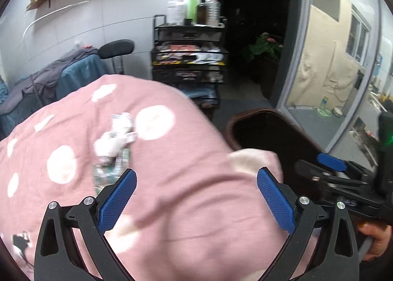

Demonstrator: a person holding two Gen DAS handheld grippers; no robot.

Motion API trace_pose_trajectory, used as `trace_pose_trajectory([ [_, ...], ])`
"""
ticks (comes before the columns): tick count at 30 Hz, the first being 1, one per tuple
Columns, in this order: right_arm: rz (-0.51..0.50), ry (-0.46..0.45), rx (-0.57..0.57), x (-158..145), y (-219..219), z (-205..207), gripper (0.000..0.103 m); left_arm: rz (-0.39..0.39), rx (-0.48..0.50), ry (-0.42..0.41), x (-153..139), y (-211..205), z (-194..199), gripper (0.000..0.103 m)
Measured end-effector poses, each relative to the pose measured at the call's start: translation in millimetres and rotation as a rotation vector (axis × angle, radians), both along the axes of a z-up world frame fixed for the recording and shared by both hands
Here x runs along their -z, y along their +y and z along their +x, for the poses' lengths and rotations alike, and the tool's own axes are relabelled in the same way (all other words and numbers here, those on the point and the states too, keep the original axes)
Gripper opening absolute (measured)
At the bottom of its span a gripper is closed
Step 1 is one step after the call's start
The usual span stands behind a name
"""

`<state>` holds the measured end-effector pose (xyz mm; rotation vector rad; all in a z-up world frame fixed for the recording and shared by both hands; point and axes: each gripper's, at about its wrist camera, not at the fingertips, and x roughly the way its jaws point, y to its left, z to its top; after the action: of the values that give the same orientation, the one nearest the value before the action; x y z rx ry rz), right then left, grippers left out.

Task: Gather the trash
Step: 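Move both tools back over the remaining trash on the bedspread, then grasp the white paper wrapper with the left gripper and lift it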

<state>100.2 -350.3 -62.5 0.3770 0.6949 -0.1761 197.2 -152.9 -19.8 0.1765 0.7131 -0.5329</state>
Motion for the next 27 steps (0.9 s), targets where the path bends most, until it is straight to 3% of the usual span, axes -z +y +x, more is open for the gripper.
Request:
trace_pose_trajectory([
  [10, -0.013, -0.017, -0.101, -10, 34, 17, 0.082, 0.049, -0.073, 0.038, 8, 37, 64, 0.094],
  [18, -0.020, -0.016, -0.136, -12, 49, 22, 0.083, 0.079, -0.102, 0.106, 25, 44, 109, 0.070],
  [22, -0.020, -0.014, -0.150, -12, 53, 23, 0.083, 0.157, -0.095, 0.092, 36, 34, 121, 0.060],
  [24, -0.020, -0.014, -0.161, -13, 56, 25, 0.083, 0.191, -0.099, 0.088, 40, 32, 123, 0.045],
  [27, -0.025, -0.015, -0.180, -14, 58, 29, 0.083, 0.195, -0.107, 0.083, 40, 34, 122, 0.032],
])
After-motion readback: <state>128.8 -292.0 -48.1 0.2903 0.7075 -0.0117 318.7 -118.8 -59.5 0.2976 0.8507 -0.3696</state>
